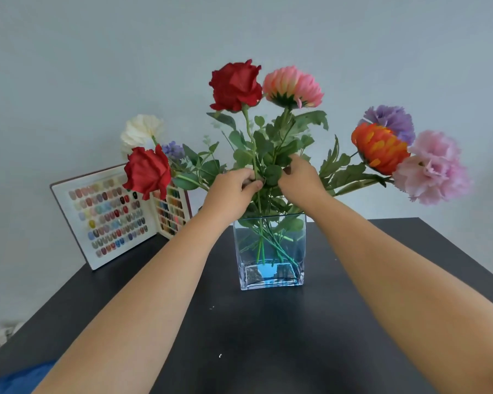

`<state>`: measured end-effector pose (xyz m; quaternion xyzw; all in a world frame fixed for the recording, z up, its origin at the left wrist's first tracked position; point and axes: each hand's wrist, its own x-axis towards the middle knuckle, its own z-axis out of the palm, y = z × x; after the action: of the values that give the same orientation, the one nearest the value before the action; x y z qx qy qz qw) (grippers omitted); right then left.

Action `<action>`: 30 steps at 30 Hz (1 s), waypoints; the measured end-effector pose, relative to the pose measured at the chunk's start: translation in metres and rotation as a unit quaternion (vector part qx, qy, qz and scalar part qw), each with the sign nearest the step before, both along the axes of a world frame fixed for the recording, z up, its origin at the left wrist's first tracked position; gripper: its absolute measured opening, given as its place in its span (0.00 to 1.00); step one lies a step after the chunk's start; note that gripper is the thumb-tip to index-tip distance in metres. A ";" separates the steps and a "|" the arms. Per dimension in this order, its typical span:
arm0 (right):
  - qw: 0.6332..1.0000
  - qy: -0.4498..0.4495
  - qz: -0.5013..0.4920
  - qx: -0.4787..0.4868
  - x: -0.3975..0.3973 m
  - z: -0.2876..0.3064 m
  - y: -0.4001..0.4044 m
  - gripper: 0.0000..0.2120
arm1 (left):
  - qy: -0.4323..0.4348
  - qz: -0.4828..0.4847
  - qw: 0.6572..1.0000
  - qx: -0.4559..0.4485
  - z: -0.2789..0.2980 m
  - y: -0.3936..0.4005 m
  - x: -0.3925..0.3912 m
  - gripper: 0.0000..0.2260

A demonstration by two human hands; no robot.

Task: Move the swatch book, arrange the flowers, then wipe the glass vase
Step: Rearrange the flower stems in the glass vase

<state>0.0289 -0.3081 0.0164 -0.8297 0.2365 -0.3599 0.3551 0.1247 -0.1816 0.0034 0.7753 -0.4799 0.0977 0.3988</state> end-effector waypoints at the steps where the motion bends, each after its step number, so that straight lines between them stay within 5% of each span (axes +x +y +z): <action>1: 1.000 -0.001 0.002 -0.005 -0.001 -0.003 0.000 0.02 | -0.002 -0.002 1.000 -0.002 -0.003 0.001 -0.001 0.07; 8: 0.999 0.002 -0.002 -0.032 -0.011 -0.006 0.000 0.12 | -0.096 0.010 0.995 0.021 -0.022 0.005 -0.011 0.07; 13: 0.999 -0.015 0.001 -0.037 -0.035 -0.018 0.007 0.10 | -0.090 0.005 0.996 -0.021 -0.027 0.010 -0.016 0.08; 21: 0.961 -0.223 -0.095 0.135 -0.093 -0.090 0.008 0.14 | -0.034 0.001 0.990 -0.137 -0.030 0.012 -0.023 0.10; 24: 0.956 -0.199 -0.103 0.191 -0.095 -0.092 -0.005 0.09 | -0.018 -0.003 0.989 -0.144 -0.030 0.006 -0.025 0.10; 30: 0.971 -0.168 -0.075 0.152 -0.074 -0.060 -0.025 0.05 | 0.020 -0.013 0.987 -0.157 -0.027 -0.004 -0.032 0.11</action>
<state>-0.0446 -0.3330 -0.0434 -0.6739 0.2873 -0.4794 0.4832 0.0925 -0.1861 -0.0237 0.6987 -0.4601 0.1512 0.5267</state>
